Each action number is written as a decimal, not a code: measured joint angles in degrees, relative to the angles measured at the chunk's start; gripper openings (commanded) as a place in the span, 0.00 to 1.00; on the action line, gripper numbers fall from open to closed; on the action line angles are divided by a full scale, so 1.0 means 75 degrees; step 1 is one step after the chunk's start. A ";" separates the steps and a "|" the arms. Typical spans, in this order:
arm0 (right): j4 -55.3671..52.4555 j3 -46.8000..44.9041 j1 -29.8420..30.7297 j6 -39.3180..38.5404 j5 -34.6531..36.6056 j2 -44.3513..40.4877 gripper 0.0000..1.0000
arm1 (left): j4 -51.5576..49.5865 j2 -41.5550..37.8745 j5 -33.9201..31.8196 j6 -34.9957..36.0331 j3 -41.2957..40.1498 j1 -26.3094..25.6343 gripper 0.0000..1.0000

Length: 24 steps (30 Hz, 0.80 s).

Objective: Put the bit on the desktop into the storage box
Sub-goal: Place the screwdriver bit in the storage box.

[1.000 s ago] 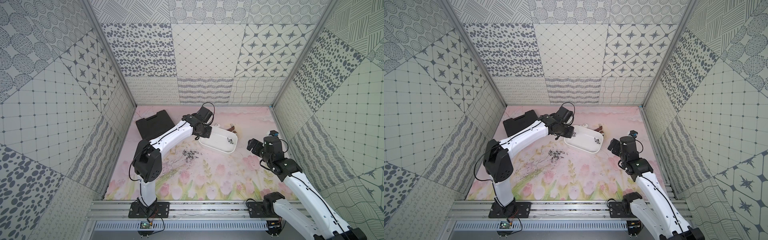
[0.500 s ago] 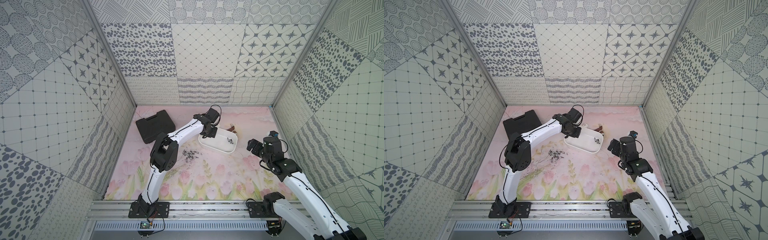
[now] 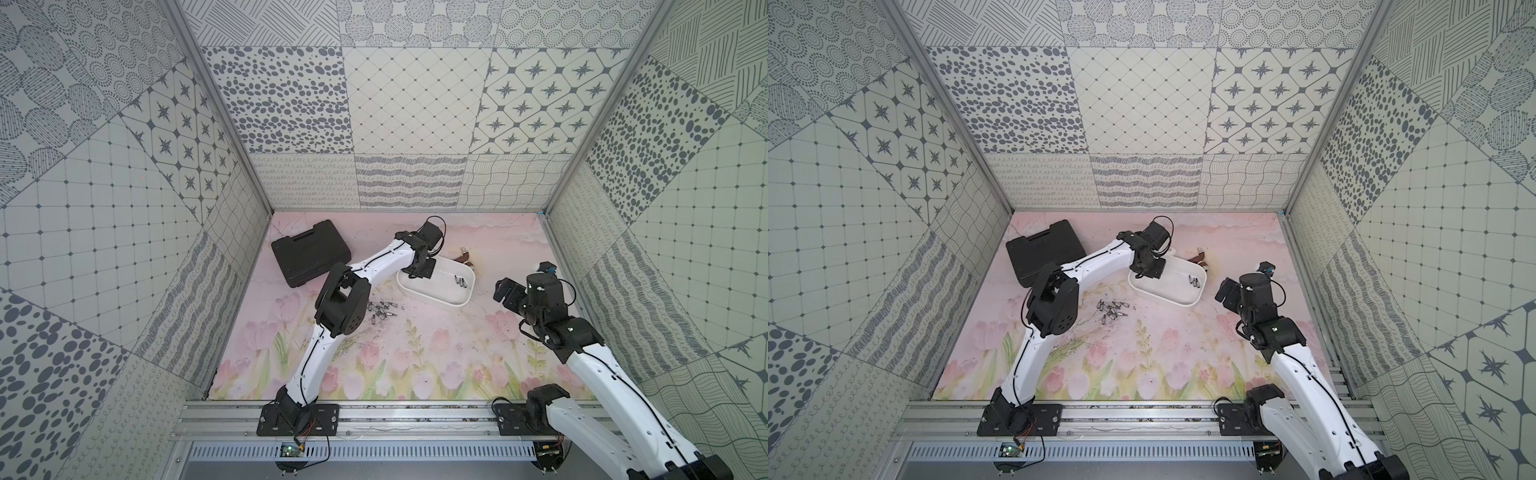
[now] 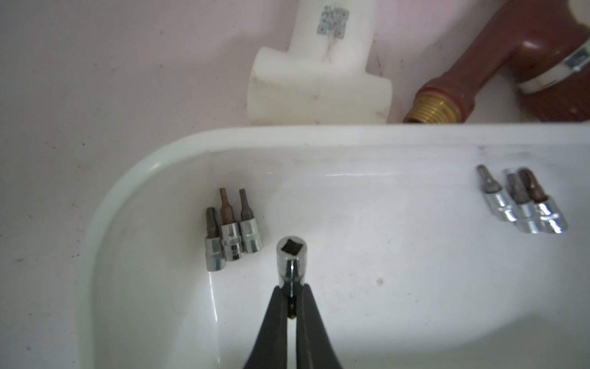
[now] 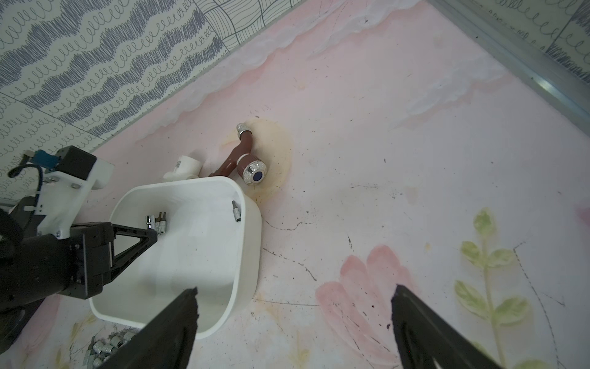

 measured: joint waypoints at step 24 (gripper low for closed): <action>0.0000 0.0000 0.0000 -0.0003 0.0000 -0.0012 0.97 | -0.0108 0.0560 -0.0478 -0.0003 0.0335 0.0000 0.12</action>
